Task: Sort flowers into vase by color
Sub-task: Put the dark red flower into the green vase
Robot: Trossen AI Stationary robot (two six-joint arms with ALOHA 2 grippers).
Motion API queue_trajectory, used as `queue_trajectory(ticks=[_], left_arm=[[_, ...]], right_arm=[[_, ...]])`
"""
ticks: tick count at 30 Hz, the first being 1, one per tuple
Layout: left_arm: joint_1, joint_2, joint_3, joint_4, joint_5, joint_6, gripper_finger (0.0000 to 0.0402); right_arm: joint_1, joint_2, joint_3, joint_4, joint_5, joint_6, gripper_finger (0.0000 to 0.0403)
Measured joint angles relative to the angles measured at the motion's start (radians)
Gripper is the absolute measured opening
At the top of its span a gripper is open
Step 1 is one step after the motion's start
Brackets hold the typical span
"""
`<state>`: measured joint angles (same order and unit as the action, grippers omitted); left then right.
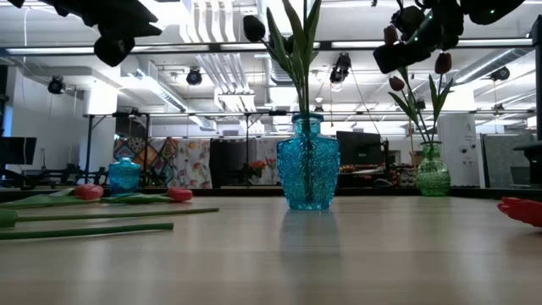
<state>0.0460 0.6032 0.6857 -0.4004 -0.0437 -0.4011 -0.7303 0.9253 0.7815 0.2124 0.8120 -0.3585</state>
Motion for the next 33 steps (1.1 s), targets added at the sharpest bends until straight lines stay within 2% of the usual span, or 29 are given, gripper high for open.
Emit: queue_trajectory(ticks=[13,24,33], left_arm=[[0.0,-0.021,0.0,-0.02,0.0,-0.024,0.0077],[0.0,-0.043,0.025,-0.049,0.003,-0.132,0.0077],[0.0,-0.043,0.179,-0.323,0.0,-0.137,0.0077]], right_arm=[[0.0,0.0,0.0,-0.219,-0.001,0.114,0.0021],[0.001,0.0,0.0,-0.31,-0.01,0.209,0.0115],[0.001,0.0,0.0,-0.367,-0.027,0.256,0.0168]])
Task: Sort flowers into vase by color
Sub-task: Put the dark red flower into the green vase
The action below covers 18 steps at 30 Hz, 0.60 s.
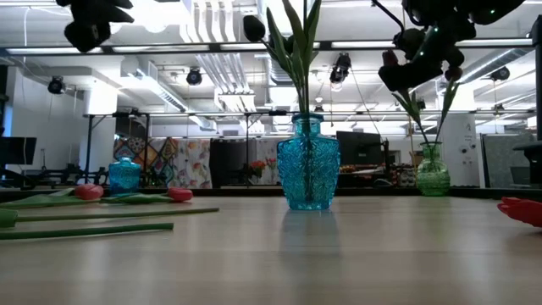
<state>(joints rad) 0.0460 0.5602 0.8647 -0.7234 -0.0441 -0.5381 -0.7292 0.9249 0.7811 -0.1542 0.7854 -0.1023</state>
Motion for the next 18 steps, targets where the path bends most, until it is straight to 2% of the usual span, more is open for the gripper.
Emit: queue_trajectory(ticks=[5,10,14,18], left_arm=[[-0.001,-0.002,0.063,-0.067,-0.016,0.0,0.0077],[0.0,-0.005,0.094,-0.085,-0.071,0.015,0.0077],[0.0,-0.007,0.092,-0.088,-0.079,0.032,0.0077],[0.0,-0.003,0.09,-0.113,-0.081,0.042,0.0077]], right_arm=[[0.0,0.0,0.003,-0.023,0.0,0.056,0.0176],[0.0,0.0,0.022,-0.031,-0.008,0.115,0.0164],[0.0,0.0,0.053,-0.059,-0.009,0.169,0.0129],[0.0,0.0,0.091,-0.127,-0.041,0.227,0.0068]])
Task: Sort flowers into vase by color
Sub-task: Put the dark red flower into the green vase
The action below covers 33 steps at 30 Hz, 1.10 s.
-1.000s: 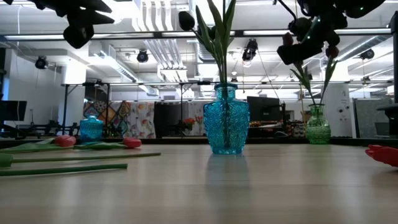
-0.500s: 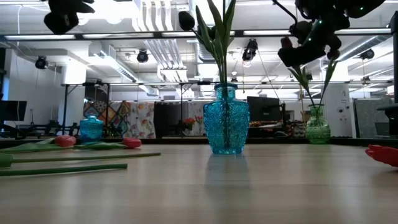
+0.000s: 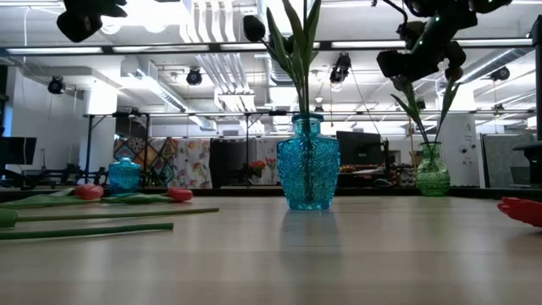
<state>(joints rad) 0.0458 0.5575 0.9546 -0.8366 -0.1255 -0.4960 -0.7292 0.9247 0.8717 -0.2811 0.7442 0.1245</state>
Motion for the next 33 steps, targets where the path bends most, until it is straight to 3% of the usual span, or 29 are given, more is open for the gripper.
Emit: queue_trajectory(ticks=[4,13,20,24,33], left_arm=[[0.0,0.001,-0.001,-0.004,-0.037,0.023,0.0077],[0.0,-0.003,-0.002,-0.004,-0.077,0.067,0.0077],[0.0,-0.004,-0.002,-0.006,-0.077,0.046,0.0077],[0.0,-0.012,-0.002,-0.035,-0.076,0.029,0.0077],[0.0,-0.023,-0.002,-0.127,-0.075,-0.012,0.0077]], right_arm=[[-0.008,0.001,0.038,-0.041,-0.022,0.048,0.0017],[-0.028,0.075,0.137,-0.212,-0.033,0.153,0.0013],[-0.026,0.158,0.176,-0.323,0.043,0.155,0.0016],[-0.026,0.184,0.2,-0.378,0.041,0.157,0.0048],[-0.026,0.19,0.291,-0.467,0.041,0.147,0.0177]])
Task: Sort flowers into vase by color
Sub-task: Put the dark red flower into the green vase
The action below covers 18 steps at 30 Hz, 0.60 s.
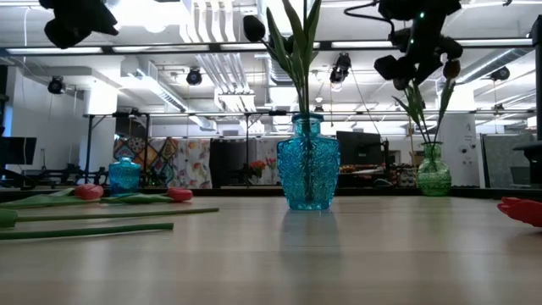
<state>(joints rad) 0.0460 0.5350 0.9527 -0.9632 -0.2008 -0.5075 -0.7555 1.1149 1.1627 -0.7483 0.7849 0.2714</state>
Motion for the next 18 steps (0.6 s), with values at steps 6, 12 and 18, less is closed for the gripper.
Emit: queue_trajectory(ticks=[6,12,18], left_arm=[[0.0,0.0,-0.004,-0.105,-0.047,-0.114,0.0082],[0.0,-0.003,-0.022,-0.102,-0.035,-0.181,0.0113],[-0.001,0.0,-0.047,-0.101,0.141,-0.263,0.0159]], right_arm=[[0.0,-0.001,0.106,-0.207,-0.146,0.059,0.0242],[0.0,0.0,0.136,-0.438,-0.315,0.166,0.0288],[0.007,-0.022,0.144,-0.578,-0.466,0.192,0.0308]])
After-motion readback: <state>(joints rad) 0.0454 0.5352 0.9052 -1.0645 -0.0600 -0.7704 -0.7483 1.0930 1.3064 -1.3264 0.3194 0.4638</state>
